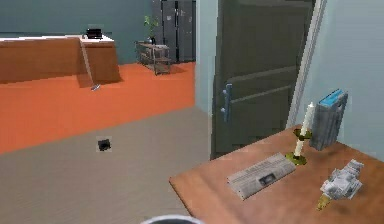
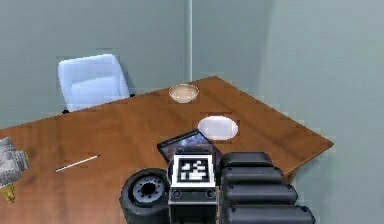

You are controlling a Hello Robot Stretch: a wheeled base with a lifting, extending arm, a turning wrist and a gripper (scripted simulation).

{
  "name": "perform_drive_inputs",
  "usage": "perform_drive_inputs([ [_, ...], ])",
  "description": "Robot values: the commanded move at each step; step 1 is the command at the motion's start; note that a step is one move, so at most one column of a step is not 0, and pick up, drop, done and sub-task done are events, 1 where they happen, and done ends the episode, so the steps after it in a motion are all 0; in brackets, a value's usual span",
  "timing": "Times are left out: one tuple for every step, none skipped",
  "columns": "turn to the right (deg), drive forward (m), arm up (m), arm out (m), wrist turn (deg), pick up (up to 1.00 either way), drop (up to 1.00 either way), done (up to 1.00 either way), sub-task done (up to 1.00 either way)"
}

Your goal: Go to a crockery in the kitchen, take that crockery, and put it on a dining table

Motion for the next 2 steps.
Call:
perform_drive_inputs([
  [0.0,0.00,0.00,0.44,0.0,0.00,0.00,0.00,0.00],
  [0.0,0.00,0.00,0.00,45.0,0.00,0.00,0.00,0.00],
])
